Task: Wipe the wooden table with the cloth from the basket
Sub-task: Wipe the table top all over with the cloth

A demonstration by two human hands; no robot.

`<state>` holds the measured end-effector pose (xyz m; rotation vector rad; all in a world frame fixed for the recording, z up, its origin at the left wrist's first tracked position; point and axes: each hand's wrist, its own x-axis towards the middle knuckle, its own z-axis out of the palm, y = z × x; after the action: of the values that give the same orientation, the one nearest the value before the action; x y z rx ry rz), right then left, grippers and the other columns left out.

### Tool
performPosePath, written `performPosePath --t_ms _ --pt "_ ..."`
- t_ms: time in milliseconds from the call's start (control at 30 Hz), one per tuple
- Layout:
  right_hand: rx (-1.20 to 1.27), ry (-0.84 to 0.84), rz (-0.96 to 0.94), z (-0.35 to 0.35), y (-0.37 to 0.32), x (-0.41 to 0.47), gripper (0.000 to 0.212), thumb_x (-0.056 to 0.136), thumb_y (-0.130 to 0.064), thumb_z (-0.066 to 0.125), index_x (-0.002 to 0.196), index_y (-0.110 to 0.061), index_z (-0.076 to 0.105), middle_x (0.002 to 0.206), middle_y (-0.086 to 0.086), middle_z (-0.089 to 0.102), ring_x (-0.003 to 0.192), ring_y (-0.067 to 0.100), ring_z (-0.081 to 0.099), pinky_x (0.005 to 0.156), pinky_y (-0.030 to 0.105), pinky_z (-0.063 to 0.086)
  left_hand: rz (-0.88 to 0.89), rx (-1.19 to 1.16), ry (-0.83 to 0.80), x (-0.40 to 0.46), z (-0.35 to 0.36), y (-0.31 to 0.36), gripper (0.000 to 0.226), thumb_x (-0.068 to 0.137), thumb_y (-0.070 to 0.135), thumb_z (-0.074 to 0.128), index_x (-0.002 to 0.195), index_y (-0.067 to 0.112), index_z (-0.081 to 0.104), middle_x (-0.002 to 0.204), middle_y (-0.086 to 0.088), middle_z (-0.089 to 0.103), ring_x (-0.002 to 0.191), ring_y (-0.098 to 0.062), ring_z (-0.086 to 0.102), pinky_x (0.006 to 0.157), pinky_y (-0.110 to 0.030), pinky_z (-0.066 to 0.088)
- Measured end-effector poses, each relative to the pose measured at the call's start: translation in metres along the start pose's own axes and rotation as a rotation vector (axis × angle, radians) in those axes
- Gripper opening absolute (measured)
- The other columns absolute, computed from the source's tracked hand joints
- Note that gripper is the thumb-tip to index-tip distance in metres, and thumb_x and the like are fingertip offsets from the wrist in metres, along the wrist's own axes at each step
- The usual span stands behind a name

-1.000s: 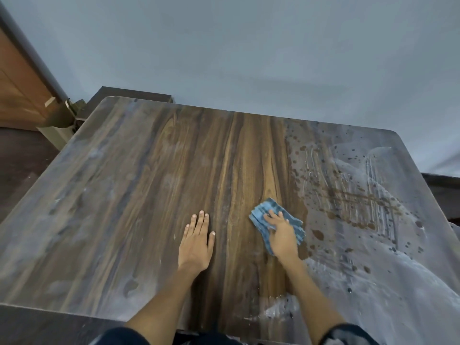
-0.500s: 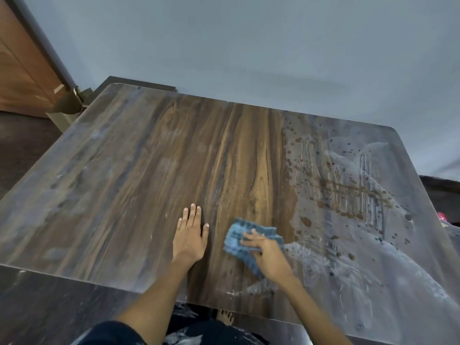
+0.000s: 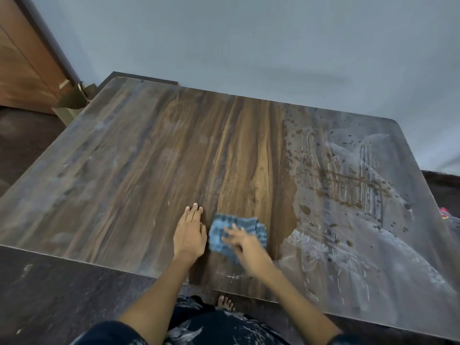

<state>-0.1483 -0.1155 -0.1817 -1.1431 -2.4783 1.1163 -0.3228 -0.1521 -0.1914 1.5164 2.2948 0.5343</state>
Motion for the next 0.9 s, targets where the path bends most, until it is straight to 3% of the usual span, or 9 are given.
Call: performPosePath --t_ms 100,200,300,433,533,667,733,833,900 --pt "-0.019 -0.008 -0.022 -0.001 0.01 -0.046 0.034 0.093 -0.004 0.048 0.124 -0.016 0.058 0.142 -0.009 0.039 0.135 0.003 0.021 0.115 0.02 0.007 0.006 -0.009 0.02 0.003 -0.005 -0.003 0.043 0.094 0.012 0.04 0.137 0.008 0.041 0.148 -0.004 0.034 0.139 -0.02 0.023 0.115 -0.033 0.021" --pt "-0.031 0.107 0.129 -0.024 0.034 -0.051 0.039 0.09 0.002 0.052 0.123 -0.017 0.059 0.139 -0.014 0.036 0.137 0.007 0.022 0.116 0.026 0.011 0.046 0.03 0.011 0.001 -0.005 -0.005 0.042 0.097 0.015 0.035 0.139 0.008 0.038 0.149 -0.005 0.031 0.141 -0.02 0.02 0.115 -0.032 0.019" --pt "0.08 0.268 0.274 -0.034 0.038 -0.019 0.038 0.085 0.014 0.05 0.116 -0.004 0.063 0.137 -0.003 0.042 0.138 0.024 0.03 0.115 0.034 0.022 0.078 0.065 -0.045 -0.005 -0.003 -0.01 0.045 0.1 0.021 0.027 0.144 0.01 0.026 0.154 -0.003 0.019 0.143 -0.018 0.01 0.117 -0.031 0.013" --pt "0.037 0.401 0.397 -0.016 0.012 0.023 0.034 0.091 0.006 0.047 0.121 -0.004 0.06 0.143 0.01 0.042 0.141 0.026 0.025 0.116 0.033 0.017 0.118 0.097 -0.088 -0.016 -0.002 -0.018 0.048 0.101 0.027 0.025 0.146 0.012 0.018 0.155 -0.001 0.011 0.144 -0.017 0.004 0.116 -0.03 0.007" --pt "0.042 0.335 0.334 0.008 -0.006 0.022 0.035 0.092 0.005 0.047 0.122 -0.006 0.059 0.144 0.008 0.041 0.141 0.023 0.023 0.115 0.027 0.012 0.141 0.109 -0.098 -0.027 -0.002 -0.024 0.056 0.097 0.038 0.014 0.146 0.011 0.021 0.155 -0.003 0.014 0.143 -0.019 0.006 0.116 -0.033 0.008" --pt "-0.016 0.105 0.094 0.027 -0.02 -0.023 0.035 0.094 0.002 0.045 0.125 -0.008 0.058 0.146 0.002 0.036 0.139 0.011 0.019 0.11 0.013 -0.001 0.171 0.118 -0.109 -0.043 0.0 -0.03 0.074 0.085 0.046 -0.003 0.146 0.012 0.02 0.155 0.0 0.011 0.143 -0.018 0.005 0.114 -0.031 0.002" --pt "-0.024 0.009 0.002 0.029 -0.014 -0.053 0.035 0.092 0.003 0.047 0.122 -0.01 0.059 0.141 -0.006 0.038 0.134 0.005 0.019 0.113 0.016 0.004 0.181 0.117 -0.116 -0.05 -0.001 -0.035 0.074 0.084 0.047 -0.005 0.146 0.013 0.018 0.154 0.002 0.007 0.142 -0.014 -0.001 0.113 -0.028 -0.002" --pt "0.012 0.034 0.079 0.007 0.007 -0.086 0.039 0.089 0.004 0.053 0.12 -0.02 0.056 0.131 -0.019 0.04 0.133 0.004 0.026 0.116 0.027 0.015 0.198 0.114 -0.125 -0.056 -0.003 -0.04 0.073 0.085 0.048 -0.006 0.147 0.014 0.015 0.155 0.003 0.005 0.138 -0.008 -0.009 0.112 -0.027 -0.004" --pt "0.054 0.143 0.192 -0.006 0.016 -0.085 0.037 0.087 0.007 0.054 0.116 -0.016 0.061 0.13 -0.016 0.042 0.131 0.004 0.027 0.115 0.027 0.018 0.205 0.105 -0.135 -0.059 -0.006 -0.041 0.073 0.085 0.048 -0.006 0.147 0.015 0.015 0.155 0.003 0.005 0.138 -0.007 -0.009 0.113 -0.027 -0.004"
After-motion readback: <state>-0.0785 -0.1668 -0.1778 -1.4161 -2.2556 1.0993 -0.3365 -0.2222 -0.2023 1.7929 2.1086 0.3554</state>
